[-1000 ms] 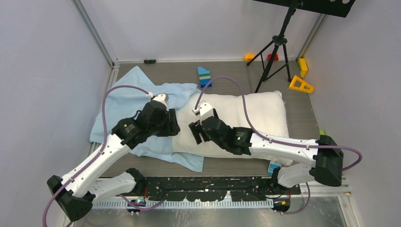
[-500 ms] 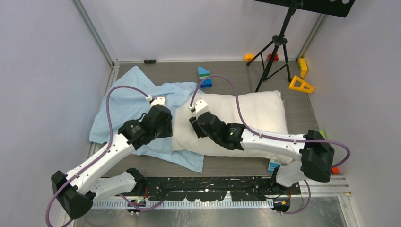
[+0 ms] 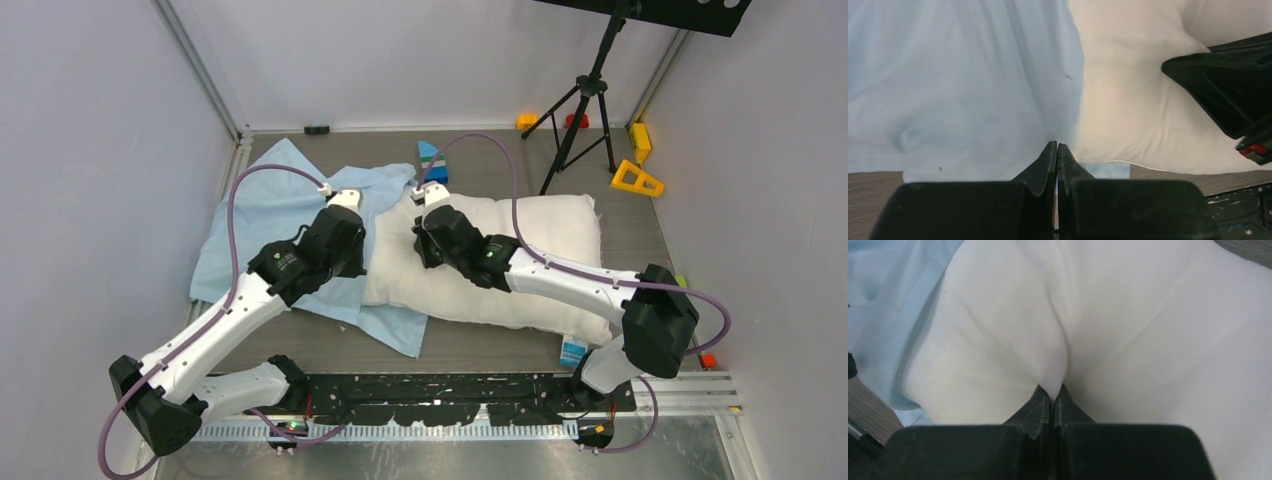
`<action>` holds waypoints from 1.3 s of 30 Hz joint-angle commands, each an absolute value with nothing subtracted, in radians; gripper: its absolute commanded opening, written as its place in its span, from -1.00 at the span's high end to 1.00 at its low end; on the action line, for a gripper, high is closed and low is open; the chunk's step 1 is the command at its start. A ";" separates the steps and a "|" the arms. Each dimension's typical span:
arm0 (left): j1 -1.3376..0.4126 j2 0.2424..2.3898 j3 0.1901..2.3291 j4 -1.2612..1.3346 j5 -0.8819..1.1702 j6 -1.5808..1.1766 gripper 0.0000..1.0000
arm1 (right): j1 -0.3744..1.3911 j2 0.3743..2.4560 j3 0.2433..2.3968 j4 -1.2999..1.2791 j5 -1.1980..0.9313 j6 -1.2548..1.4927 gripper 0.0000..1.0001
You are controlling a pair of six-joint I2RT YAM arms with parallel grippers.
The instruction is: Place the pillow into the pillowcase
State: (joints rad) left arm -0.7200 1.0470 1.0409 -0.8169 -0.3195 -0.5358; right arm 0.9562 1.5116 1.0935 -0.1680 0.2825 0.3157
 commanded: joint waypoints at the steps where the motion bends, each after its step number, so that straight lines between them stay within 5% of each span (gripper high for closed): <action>1: -0.725 1.029 1.100 -0.808 -0.253 -0.513 1.00 | 0.933 1.565 1.124 -0.220 0.240 0.370 0.99; 8: -0.753 1.055 1.115 -0.761 -0.046 -0.526 1.00 | 0.928 1.607 1.202 -0.222 0.257 0.451 0.99; 11: -0.779 1.034 1.122 -0.830 -0.243 -0.594 0.97 | 0.920 1.624 1.266 -0.246 0.273 0.487 0.99; 17: -0.776 1.000 1.052 -0.930 -0.595 -0.682 -0.06 | 0.920 1.639 1.291 -0.243 0.237 0.500 0.99; 23: -0.728 1.046 0.960 -0.760 -0.571 -0.626 -0.27 | 0.920 1.637 1.285 -0.242 0.239 0.507 0.99; 34: -0.649 1.112 0.905 -0.647 -0.730 -0.586 -0.05 | 0.907 1.647 1.282 -0.240 0.247 0.510 1.00; 39: -0.628 1.118 0.928 -0.651 -0.718 -0.532 0.34 | 0.887 1.635 1.276 -0.236 0.240 0.516 0.99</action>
